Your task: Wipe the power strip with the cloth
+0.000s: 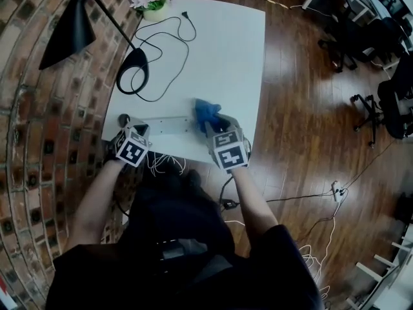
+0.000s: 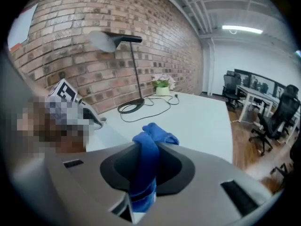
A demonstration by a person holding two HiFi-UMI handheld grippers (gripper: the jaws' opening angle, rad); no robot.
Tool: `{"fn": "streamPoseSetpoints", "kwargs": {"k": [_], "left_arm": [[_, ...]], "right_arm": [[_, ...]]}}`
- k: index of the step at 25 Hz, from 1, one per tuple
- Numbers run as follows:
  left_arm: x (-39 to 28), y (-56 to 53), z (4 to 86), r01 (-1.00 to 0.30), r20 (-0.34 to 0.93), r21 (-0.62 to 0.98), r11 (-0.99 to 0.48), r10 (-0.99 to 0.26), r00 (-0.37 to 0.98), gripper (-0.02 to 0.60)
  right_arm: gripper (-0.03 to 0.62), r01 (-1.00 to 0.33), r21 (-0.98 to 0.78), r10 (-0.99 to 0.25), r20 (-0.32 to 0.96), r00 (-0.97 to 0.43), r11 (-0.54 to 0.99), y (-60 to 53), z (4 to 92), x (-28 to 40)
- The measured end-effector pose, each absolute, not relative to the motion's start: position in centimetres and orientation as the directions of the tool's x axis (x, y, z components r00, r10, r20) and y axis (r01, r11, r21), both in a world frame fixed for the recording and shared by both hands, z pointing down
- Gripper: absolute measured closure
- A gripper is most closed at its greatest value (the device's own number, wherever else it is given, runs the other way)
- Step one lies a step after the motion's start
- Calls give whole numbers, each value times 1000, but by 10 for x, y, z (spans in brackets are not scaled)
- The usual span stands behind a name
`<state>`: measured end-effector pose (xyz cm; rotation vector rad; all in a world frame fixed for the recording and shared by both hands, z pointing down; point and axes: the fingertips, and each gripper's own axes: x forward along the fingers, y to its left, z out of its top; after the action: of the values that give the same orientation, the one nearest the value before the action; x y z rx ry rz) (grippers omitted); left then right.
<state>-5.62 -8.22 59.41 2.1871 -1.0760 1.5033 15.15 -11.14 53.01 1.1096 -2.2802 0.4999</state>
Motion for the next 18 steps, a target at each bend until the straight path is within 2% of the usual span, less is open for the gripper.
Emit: {"fn": "streamPoseSetpoints", "kwargs": {"k": [6, 11, 18], "left_arm": [[-56, -82, 594, -717, 884, -167, -677, -425, 195, 570], [-55, -83, 591, -724, 876, -165, -670, -437, 205, 569], [-55, -82, 590, -729, 867, -163, -664, -449, 215, 569]], "right_arm": [[526, -689, -24, -482, 697, -531, 724, -103, 565, 75], [526, -667, 39, -472, 738, -483, 744, -103, 580, 67], [526, -663, -13, -408, 779, -476, 748, -105, 582, 64]]}}
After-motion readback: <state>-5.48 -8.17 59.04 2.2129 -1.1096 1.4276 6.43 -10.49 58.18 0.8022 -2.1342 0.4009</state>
